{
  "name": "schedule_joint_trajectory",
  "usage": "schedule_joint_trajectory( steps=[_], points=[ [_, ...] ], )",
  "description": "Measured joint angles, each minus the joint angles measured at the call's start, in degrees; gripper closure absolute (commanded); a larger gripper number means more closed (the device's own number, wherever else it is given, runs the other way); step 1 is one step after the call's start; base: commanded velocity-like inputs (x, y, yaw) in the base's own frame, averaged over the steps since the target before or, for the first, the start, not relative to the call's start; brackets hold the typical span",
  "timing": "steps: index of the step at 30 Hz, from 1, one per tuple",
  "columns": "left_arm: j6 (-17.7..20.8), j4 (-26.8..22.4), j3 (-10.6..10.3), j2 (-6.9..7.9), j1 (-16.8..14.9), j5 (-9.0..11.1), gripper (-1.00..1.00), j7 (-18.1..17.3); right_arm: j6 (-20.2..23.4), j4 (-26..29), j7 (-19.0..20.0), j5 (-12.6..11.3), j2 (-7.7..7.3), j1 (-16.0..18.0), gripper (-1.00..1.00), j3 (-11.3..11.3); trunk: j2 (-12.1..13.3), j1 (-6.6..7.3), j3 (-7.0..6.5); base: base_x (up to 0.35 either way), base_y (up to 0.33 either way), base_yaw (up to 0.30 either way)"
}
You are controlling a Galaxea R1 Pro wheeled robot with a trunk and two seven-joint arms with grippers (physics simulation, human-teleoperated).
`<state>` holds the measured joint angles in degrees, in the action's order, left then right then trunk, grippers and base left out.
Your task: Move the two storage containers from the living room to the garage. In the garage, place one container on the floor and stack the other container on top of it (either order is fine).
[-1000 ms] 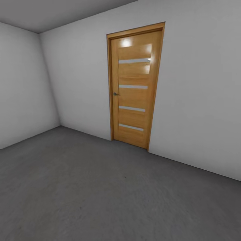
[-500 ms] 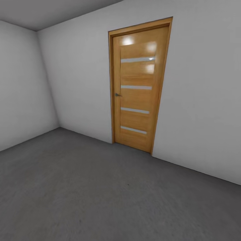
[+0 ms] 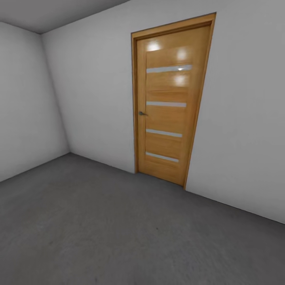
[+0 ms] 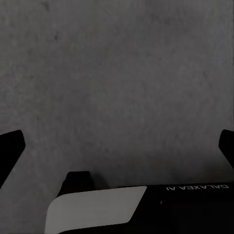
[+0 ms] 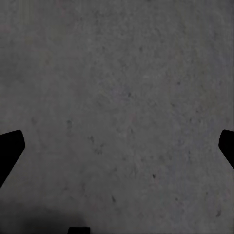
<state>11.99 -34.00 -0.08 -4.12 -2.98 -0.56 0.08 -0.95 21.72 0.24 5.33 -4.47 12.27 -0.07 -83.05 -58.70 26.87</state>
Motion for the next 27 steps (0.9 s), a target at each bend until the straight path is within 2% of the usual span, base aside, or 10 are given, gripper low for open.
schedule_joint_trajectory(
  steps=[27],
  points=[
    [0.0, 0.0, 0.0, 0.00, 0.0, 0.0, -1.00, 0.0, 0.0, 0.0, 0.0, 0.0, 0.00, 0.0, -1.00, 0.0, 0.0, 0.00, 0.00, 0.324, 0.142, 0.000]
  ],
)
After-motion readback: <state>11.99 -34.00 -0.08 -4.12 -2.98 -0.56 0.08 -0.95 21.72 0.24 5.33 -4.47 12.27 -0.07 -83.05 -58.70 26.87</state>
